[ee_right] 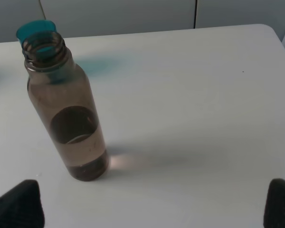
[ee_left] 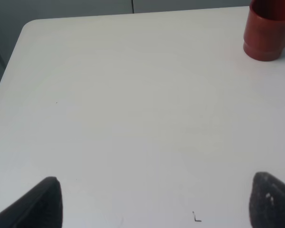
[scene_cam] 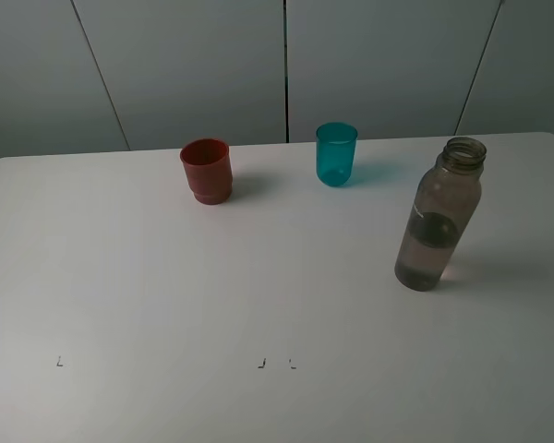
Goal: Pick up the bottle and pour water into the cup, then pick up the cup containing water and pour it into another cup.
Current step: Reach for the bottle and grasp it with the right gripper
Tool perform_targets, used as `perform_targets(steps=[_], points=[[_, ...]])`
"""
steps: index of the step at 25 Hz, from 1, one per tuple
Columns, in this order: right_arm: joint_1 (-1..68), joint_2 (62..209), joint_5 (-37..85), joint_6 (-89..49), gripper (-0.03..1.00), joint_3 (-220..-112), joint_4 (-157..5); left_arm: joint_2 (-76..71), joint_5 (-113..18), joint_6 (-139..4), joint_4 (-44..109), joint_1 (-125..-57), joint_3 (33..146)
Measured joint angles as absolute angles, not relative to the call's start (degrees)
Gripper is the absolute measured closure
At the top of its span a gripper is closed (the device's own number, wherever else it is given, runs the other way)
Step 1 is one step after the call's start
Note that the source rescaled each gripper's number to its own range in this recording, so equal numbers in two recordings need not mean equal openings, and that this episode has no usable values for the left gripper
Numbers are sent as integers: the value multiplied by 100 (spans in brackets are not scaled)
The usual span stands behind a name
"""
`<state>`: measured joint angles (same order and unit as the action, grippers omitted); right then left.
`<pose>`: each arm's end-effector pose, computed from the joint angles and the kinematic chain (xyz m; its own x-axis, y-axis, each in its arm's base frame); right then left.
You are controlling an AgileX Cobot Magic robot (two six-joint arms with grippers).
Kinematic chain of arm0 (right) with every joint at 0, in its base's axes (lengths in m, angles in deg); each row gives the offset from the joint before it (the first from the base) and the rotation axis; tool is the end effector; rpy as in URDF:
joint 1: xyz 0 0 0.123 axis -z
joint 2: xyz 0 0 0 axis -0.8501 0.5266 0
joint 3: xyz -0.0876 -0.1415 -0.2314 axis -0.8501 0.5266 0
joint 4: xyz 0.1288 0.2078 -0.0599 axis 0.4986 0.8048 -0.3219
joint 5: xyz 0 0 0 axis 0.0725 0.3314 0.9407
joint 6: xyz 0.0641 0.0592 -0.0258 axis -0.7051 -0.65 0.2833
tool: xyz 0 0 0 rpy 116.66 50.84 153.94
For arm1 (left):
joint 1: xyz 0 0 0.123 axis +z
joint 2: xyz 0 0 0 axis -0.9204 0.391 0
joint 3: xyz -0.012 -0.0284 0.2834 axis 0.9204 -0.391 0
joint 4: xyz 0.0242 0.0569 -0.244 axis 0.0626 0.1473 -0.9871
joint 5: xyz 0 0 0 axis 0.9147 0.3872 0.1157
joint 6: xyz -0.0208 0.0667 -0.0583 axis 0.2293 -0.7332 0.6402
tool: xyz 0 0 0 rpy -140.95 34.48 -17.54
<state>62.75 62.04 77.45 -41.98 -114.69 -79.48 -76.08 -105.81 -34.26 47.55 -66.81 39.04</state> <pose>-0.0063 0.0061 0.2761 -0.4755 0.0572 -0.8779 0.0334 0.9983 0.0470 -0.0075 0.0016 0.2781 -0.4696 0.0153 -0.8828 -0.0118 0.9997 0.0236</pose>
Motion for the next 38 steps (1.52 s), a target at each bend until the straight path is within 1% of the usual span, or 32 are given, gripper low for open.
perform_targets(steps=[38], points=[[6275,6204,7745,-4198,-3,-11469,-7948,-7608,-10581,-3426,4755,-6681,3904]])
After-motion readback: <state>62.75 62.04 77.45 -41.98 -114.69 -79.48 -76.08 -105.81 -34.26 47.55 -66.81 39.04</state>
